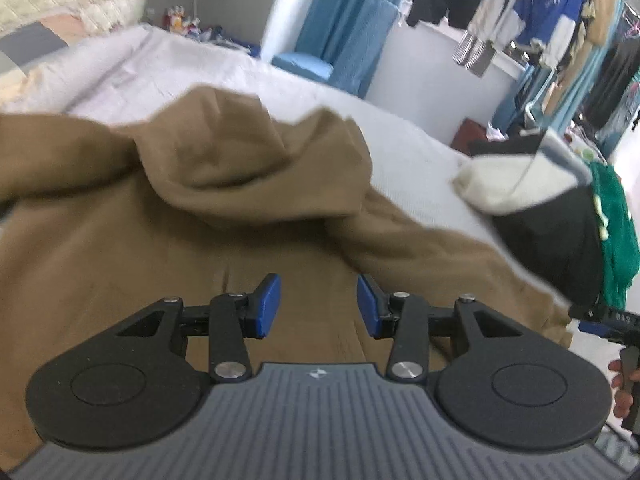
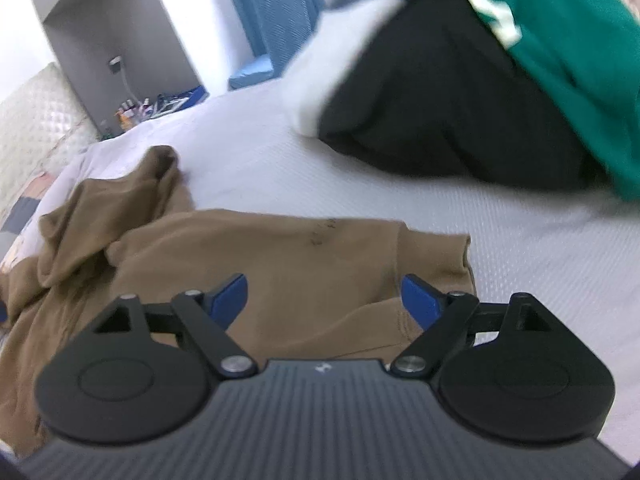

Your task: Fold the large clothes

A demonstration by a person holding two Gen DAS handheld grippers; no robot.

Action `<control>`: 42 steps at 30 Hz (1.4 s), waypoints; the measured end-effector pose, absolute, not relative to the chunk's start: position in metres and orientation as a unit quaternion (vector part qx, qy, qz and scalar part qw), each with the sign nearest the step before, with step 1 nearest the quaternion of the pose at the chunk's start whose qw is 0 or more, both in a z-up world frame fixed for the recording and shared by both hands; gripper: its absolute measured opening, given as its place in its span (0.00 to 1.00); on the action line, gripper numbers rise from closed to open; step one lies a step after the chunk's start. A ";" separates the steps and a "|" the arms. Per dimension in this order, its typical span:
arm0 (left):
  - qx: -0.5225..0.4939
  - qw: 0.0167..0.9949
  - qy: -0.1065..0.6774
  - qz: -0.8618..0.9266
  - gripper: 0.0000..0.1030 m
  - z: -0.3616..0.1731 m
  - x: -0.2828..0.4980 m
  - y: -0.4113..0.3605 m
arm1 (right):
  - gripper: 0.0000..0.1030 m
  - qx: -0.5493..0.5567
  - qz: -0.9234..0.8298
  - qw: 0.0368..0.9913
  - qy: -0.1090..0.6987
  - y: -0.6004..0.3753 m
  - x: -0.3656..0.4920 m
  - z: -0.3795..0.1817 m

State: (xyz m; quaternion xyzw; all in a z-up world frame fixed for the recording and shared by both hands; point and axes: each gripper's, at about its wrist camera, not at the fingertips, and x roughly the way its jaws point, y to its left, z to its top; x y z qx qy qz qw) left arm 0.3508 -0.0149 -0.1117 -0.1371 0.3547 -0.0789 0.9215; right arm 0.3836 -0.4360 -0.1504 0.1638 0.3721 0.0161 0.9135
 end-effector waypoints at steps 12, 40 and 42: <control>-0.158 0.911 0.376 -0.053 0.47 -0.190 0.380 0.000 | 0.83 0.158 -0.089 0.926 0.331 -0.465 0.420 -0.218; -0.140 0.930 0.335 -0.062 0.47 -0.147 0.349 0.015 | 0.19 0.128 -0.142 0.958 0.214 -0.559 0.338 -0.097; -0.138 0.931 0.332 -0.062 0.47 -0.142 0.347 0.019 | 0.19 0.139 -0.193 0.944 0.227 -0.579 0.342 -0.112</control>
